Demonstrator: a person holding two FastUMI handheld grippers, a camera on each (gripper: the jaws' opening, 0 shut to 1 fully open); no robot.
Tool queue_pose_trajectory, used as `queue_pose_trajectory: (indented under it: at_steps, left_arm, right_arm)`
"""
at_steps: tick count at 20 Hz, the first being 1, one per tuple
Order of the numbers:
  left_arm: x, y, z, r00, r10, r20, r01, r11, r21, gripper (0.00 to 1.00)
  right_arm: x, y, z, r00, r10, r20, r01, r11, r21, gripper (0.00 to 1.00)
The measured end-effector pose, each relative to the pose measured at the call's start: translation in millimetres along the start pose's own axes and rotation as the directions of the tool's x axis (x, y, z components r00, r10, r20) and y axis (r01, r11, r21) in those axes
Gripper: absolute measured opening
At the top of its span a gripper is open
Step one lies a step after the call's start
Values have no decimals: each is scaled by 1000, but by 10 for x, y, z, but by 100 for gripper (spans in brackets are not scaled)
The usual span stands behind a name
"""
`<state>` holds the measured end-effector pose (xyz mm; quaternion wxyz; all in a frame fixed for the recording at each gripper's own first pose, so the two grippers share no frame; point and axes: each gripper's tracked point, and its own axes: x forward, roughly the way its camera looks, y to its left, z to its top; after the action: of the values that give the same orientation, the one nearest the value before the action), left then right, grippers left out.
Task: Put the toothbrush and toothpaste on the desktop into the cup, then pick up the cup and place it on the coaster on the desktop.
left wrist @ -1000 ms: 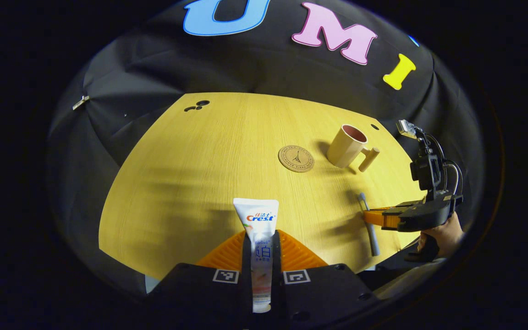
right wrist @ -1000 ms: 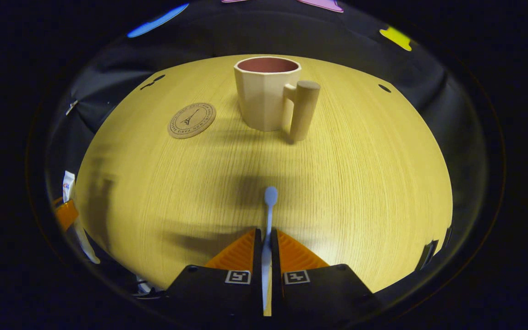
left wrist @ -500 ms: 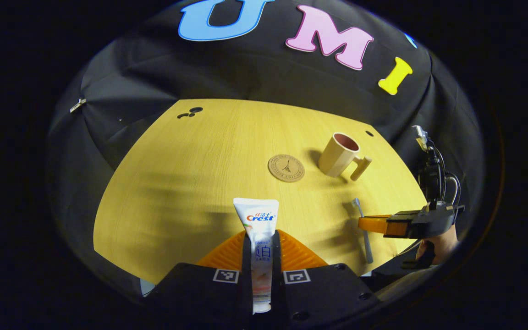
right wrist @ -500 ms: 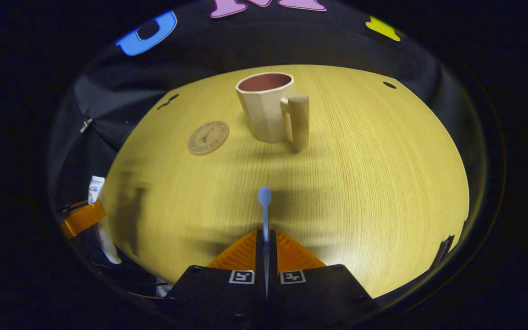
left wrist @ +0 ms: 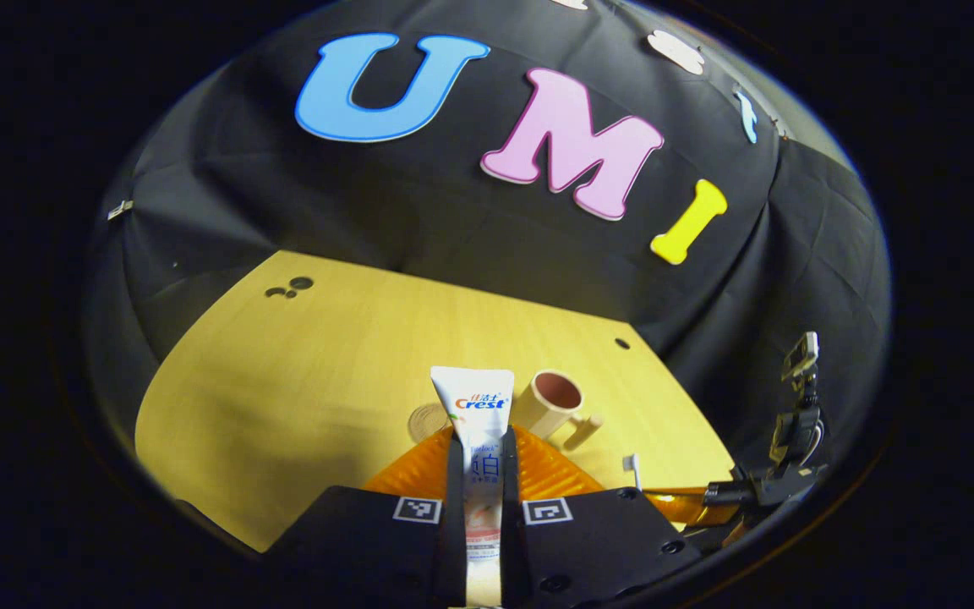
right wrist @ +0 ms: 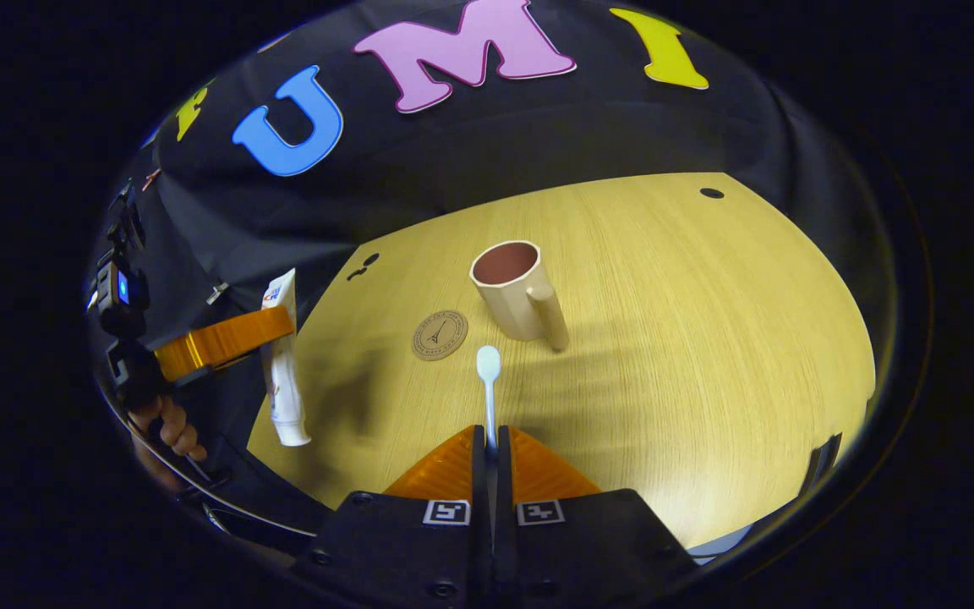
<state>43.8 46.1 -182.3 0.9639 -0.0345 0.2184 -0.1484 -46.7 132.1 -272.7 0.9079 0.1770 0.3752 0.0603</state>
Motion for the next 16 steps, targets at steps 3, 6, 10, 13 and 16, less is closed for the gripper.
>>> queue_pose_trajectory:
  at_steps: [3,6,10,13,16]
  left_arm:
    - [284,-248,249,996,-66,56,65,998,12,20]
    - [580,-432,374,991,-108,73,106,994,23,20]
    - [919,-680,554,974,-183,131,186,982,-11,20]
    - [1165,-790,666,958,-212,191,220,975,-21,20]
    - [1446,-880,757,940,-231,251,241,971,-7,20]
  right_arm:
    - [-118,-116,115,1000,-22,22,21,1000,20,5]
    - [-170,-218,212,998,-37,40,36,999,32,5]
    - [-215,-334,307,997,-47,62,44,998,44,5]
    - [-149,-377,380,997,-21,78,18,999,40,5]
    - [-5,-426,423,995,28,91,-30,999,25,6]
